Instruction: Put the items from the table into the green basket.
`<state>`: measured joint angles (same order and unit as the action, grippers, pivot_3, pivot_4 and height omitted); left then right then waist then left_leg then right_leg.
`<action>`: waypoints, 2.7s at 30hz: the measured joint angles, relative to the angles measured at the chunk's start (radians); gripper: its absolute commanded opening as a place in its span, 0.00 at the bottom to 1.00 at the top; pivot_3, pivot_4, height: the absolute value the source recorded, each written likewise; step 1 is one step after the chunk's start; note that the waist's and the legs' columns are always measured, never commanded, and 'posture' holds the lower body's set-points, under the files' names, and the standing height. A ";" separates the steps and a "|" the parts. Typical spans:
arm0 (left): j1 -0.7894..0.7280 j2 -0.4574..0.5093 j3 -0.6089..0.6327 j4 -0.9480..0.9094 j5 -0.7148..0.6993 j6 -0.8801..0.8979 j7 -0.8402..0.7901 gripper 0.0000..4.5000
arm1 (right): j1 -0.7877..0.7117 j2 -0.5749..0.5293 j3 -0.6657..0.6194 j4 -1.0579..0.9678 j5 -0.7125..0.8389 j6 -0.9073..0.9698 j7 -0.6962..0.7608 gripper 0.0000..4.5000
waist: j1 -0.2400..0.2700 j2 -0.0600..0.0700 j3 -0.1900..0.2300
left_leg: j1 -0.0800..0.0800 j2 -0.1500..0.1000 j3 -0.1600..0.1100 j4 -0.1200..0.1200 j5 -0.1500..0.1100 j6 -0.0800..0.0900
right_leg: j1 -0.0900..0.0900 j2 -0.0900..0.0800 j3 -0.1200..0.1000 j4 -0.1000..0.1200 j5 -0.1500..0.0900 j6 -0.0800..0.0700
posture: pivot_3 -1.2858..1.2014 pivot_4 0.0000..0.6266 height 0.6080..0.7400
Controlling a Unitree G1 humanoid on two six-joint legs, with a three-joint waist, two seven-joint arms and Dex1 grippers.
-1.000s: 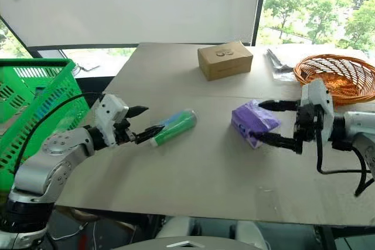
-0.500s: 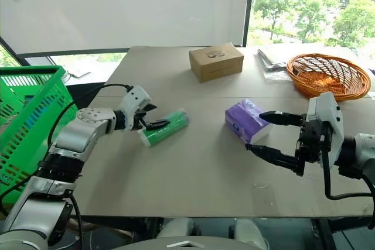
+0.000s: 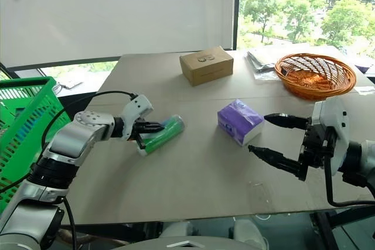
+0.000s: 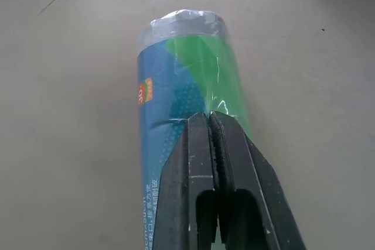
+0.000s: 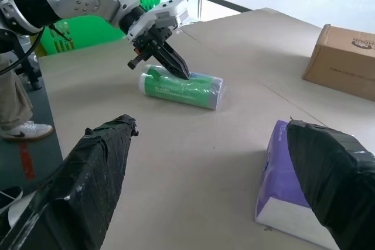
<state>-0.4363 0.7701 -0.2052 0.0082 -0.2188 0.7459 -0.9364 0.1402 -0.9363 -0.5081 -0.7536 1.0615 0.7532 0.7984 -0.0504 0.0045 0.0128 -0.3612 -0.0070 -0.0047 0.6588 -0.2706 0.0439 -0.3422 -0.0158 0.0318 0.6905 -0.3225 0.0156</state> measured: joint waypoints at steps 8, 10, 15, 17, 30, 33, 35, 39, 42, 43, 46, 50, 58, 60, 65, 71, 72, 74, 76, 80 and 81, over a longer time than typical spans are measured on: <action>0.017 -0.011 -0.002 -0.012 0.038 0.010 0.040 0.81 | -0.008 0.001 0.025 0.019 -0.046 -0.024 0.004 1.00 | 0.007 0.000 0.000 | -0.001 0.000 0.000 -0.002 0.000 0.000 | 0.000 0.000 0.001 -0.003 0.000 0.000 | 0.47 0.00 1.00; 0.013 -0.009 -0.009 0.003 0.071 0.012 0.058 0.81 | -0.008 0.007 0.027 0.019 -0.054 -0.028 0.002 1.00 | 0.005 -0.001 0.000 | 0.000 0.000 0.000 -0.005 0.000 0.000 | 0.000 0.000 0.001 -0.006 0.000 0.000 | 0.46 0.00 1.00; 0.001 -0.005 -0.039 0.036 0.138 0.007 0.070 0.81 | -0.009 0.016 0.029 0.019 -0.066 -0.038 0.000 1.00 | 0.001 0.000 -0.001 | -0.002 0.000 0.001 -0.009 0.000 0.000 | -0.001 0.000 0.002 -0.012 0.000 0.000 | 0.46 0.00 1.00; -0.009 -0.014 -0.052 0.079 0.171 -0.007 0.080 0.81 | -0.008 0.018 0.030 0.018 -0.069 -0.039 0.000 1.00 | 0.001 0.000 -0.001 | -0.003 0.000 0.002 -0.008 -0.002 0.002 | -0.002 0.000 0.003 -0.013 0.000 0.001 | 0.46 0.00 1.00; -0.060 -0.103 -0.011 0.251 0.251 -0.110 0.105 0.42 | 0.007 0.021 0.030 0.017 -0.088 -0.045 0.000 1.00 | 0.006 0.008 -0.005 | 0.002 0.000 0.004 -0.009 -0.003 0.005 | 0.001 -0.001 0.005 -0.010 -0.002 0.005 | 0.47 0.00 1.00; -0.053 -0.130 0.050 0.249 0.229 -0.102 0.127 0.42 | 0.001 0.021 0.034 0.017 -0.088 -0.046 0.000 1.00 | 0.011 0.008 -0.005 | 0.001 0.000 0.004 -0.008 -0.002 0.005 | 0.001 -0.001 0.003 -0.010 -0.001 0.003 | 0.47 0.00 1.00; -0.043 -0.151 0.117 0.239 0.195 -0.076 0.154 0.42 | -0.016 0.021 0.053 0.019 -0.088 -0.046 0.001 1.00 | 0.015 0.007 -0.004 | -0.001 0.000 0.003 -0.007 -0.002 0.005 | 0.000 -0.001 0.003 -0.011 -0.001 0.003 | 0.48 0.00 1.00; -0.047 -0.182 0.243 0.211 0.139 -0.039 0.249 0.42 | -0.070 0.030 0.084 0.027 -0.062 -0.046 0.002 1.00 | 0.021 -0.011 0.009 | -0.007 0.001 -0.002 -0.007 -0.002 0.004 | -0.004 -0.001 -0.002 -0.010 0.000 0.002 | 0.51 0.00 1.00; -0.121 -0.224 0.438 0.205 0.052 -0.003 0.374 0.42 | -0.223 0.095 0.156 0.050 0.041 -0.036 -0.027 1.00 | 0.018 -0.030 0.017 | -0.023 0.002 -0.005 -0.002 0.000 0.001 | -0.020 -0.001 -0.006 -0.008 0.003 -0.001 | 0.53 0.00 1.00; -0.164 -0.211 0.498 0.184 0.033 -0.003 0.416 0.42 | -0.286 0.123 0.194 0.055 0.085 -0.032 -0.043 1.00 | 0.016 -0.036 0.016 | -0.034 0.002 -0.007 0.001 0.002 -0.003 | -0.030 0.000 -0.008 -0.006 0.004 -0.002 | 0.54 0.00 1.00; -0.220 -0.040 0.623 0.159 0.043 -0.019 0.505 0.42 | -0.482 0.210 0.304 0.104 0.191 -0.009 -0.076 1.00 | 0.007 -0.038 0.015 | -0.037 -0.001 -0.006 -0.002 0.005 -0.008 | -0.038 -0.001 -0.004 -0.003 0.004 -0.002 | 0.57 0.00 1.00; -0.224 0.094 0.716 0.181 0.066 -0.044 0.545 0.42 | -0.570 0.227 0.344 0.160 0.217 0.007 -0.083 1.00 | 0.034 -0.037 0.015 | -0.036 -0.003 -0.008 -0.006 0.004 -0.008 | -0.039 -0.004 -0.006 -0.006 0.004 -0.002 | 0.57 0.00 1.00; -0.108 0.289 0.785 0.622 0.127 -0.230 0.595 0.42 | -0.618 0.267 0.395 0.203 0.155 0.004 -0.071 1.00 | 0.131 -0.042 0.012 | -0.038 -0.003 -0.014 -0.006 0.002 -0.004 | -0.038 -0.007 -0.013 -0.010 0.006 -0.005 | 0.57 0.00 1.00; -0.126 0.295 0.787 0.689 0.117 -0.270 0.593 0.63 | -0.616 0.271 0.394 0.203 0.148 0.003 -0.072 1.00 | 0.145 -0.045 0.011 | -0.038 -0.003 -0.015 -0.006 0.002 -0.004 | -0.038 -0.007 -0.014 -0.010 0.006 -0.006 | 0.57 0.00 1.00; -0.171 0.295 0.715 0.784 0.119 -0.376 0.545 0.97 | -0.590 0.282 0.395 0.200 0.119 -0.003 -0.072 1.00 | 0.151 -0.048 0.008 | -0.038 -0.003 -0.014 -0.007 0.002 -0.004 | -0.038 -0.008 -0.016 -0.010 0.007 -0.006 | 0.56 0.00 1.00; -0.236 0.248 0.705 0.744 0.054 -0.425 0.492 0.97 | -0.560 0.264 0.383 0.188 0.068 -0.017 -0.079 1.00 | 0.134 -0.048 0.006 | -0.039 -0.003 -0.013 -0.007 0.002 -0.004 | -0.038 -0.008 -0.016 -0.010 0.007 -0.006 | 0.55 0.00 1.00; -0.236 0.225 0.699 0.707 0.034 -0.424 0.468 0.97 | -0.552 0.256 0.381 0.189 0.053 -0.017 -0.083 1.00 | 0.136 -0.048 0.006 | -0.039 -0.004 -0.013 -0.007 0.002 -0.004 | -0.038 -0.009 -0.016 -0.009 0.007 -0.006 | 0.54 0.00 1.00; -0.216 0.132 0.638 0.540 -0.036 -0.359 0.364 0.97 | -0.502 0.219 0.363 0.185 0.008 -0.026 -0.081 1.00 | 0.140 -0.048 0.005 | -0.040 -0.005 -0.013 -0.005 0.002 -0.004 | -0.037 -0.010 -0.016 -0.010 0.007 -0.006 | 0.53 0.00 1.00; -0.191 0.043 0.550 0.403 -0.082 -0.293 0.295 0.97 | -0.445 0.189 0.337 0.183 -0.027 -0.032 -0.075 1.00 | 0.135 -0.047 0.004 | -0.040 -0.005 -0.012 -0.005 0.002 -0.004 | -0.037 -0.010 -0.016 -0.009 0.007 -0.006 | 0.51 0.00 1.00; -0.194 -0.203 0.373 0.217 -0.146 -0.135 0.282 0.97 | -0.296 0.122 0.239 0.177 -0.077 -0.045 -0.058 1.00 | 0.122 -0.045 0.003 | -0.041 -0.005 -0.013 -0.001 0.002 -0.004 | -0.036 -0.010 -0.016 -0.008 0.007 -0.005 | 0.48 0.00 1.00; -0.198 -0.268 0.299 0.181 -0.148 -0.101 0.274 0.97 | -0.235 0.103 0.197 0.168 -0.094 -0.050 -0.050 1.00 | 0.117 -0.044 0.002 | -0.042 -0.005 -0.013 0.001 0.002 -0.003 | -0.036 -0.010 -0.016 -0.008 0.008 -0.004 | 0.47 0.00 1.00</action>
<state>-0.6342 0.5021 0.0935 0.1892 -0.3665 0.6448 -0.6622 -0.0950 -0.8328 -0.3109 -0.5853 0.9678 0.7036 0.7481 0.0669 -0.0398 0.0153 -0.4032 -0.0125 -0.0173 0.6602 -0.2684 0.0407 -0.3782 -0.0253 0.0162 0.6827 -0.3148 0.0114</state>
